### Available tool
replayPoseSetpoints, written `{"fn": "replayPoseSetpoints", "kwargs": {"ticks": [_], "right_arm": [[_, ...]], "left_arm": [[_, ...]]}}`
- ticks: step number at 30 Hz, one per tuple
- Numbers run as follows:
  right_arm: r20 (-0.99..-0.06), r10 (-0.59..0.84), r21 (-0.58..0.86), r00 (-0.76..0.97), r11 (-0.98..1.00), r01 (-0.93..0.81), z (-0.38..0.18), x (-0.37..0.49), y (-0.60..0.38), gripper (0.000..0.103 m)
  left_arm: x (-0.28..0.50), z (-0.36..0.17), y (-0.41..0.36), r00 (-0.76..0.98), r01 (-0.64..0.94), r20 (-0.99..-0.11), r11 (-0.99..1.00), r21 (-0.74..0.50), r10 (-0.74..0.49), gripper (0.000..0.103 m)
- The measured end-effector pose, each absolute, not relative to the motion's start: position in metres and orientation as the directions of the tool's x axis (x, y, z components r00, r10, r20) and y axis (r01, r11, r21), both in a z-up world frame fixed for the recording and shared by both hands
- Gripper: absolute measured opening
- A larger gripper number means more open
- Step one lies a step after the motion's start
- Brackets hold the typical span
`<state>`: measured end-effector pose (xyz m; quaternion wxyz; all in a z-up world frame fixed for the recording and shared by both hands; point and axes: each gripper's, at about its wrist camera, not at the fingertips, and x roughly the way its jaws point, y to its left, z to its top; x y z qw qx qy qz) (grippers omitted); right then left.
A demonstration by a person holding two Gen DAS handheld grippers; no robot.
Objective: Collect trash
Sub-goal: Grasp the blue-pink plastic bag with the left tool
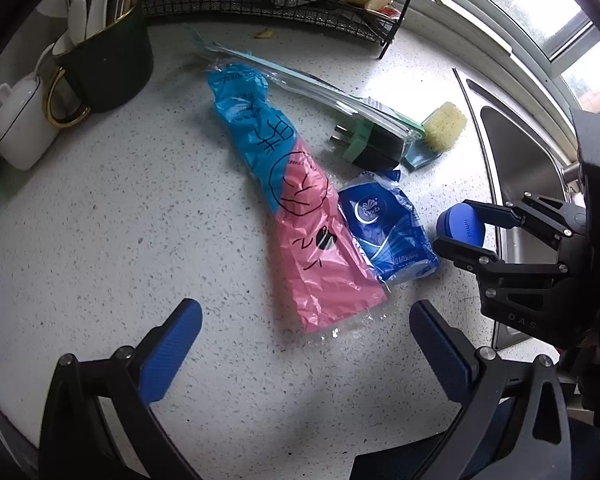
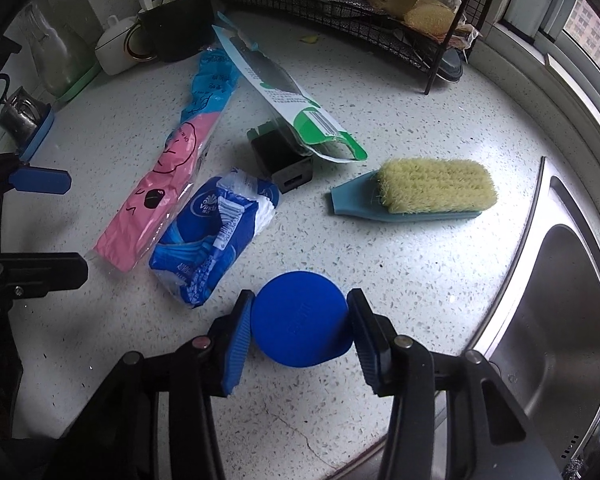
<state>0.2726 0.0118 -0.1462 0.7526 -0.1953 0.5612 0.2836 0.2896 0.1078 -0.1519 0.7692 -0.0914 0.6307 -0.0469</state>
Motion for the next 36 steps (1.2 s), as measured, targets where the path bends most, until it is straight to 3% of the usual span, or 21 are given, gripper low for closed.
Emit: {"fn": "replayPoseSetpoints", "kwargs": {"ticks": [13,19,28,30,36], "right_arm": [[-0.953,0.203,0.048,0.223,0.833,-0.551,-0.132,0.274,-0.015,0.044],[-0.959,0.191,0.059,0.208,0.855,-0.515,-0.137,0.274,-0.046,0.044],[-0.958,0.191,0.061,0.216,0.867,-0.494,-0.138,0.283,-0.062,0.044],[-0.956,0.195,0.065,0.217,0.867,-0.495,-0.138,0.284,-0.064,0.044],[-0.949,0.22,0.081,0.224,0.861,-0.503,-0.136,0.283,-0.062,0.044]], "left_arm": [[0.349,-0.178,0.119,0.168,-0.06,-0.972,0.983,-0.175,-0.163,0.103],[0.37,-0.193,0.127,0.161,-0.112,-0.973,0.976,-0.187,-0.168,0.097],[0.386,-0.199,0.116,0.14,-0.084,-0.988,0.994,-0.071,-0.059,0.077],[0.388,-0.201,0.111,0.13,-0.068,-0.991,0.997,-0.021,-0.012,0.059],[0.37,-0.198,0.106,0.12,-0.053,-0.992,0.997,-0.048,-0.041,0.034]]}}
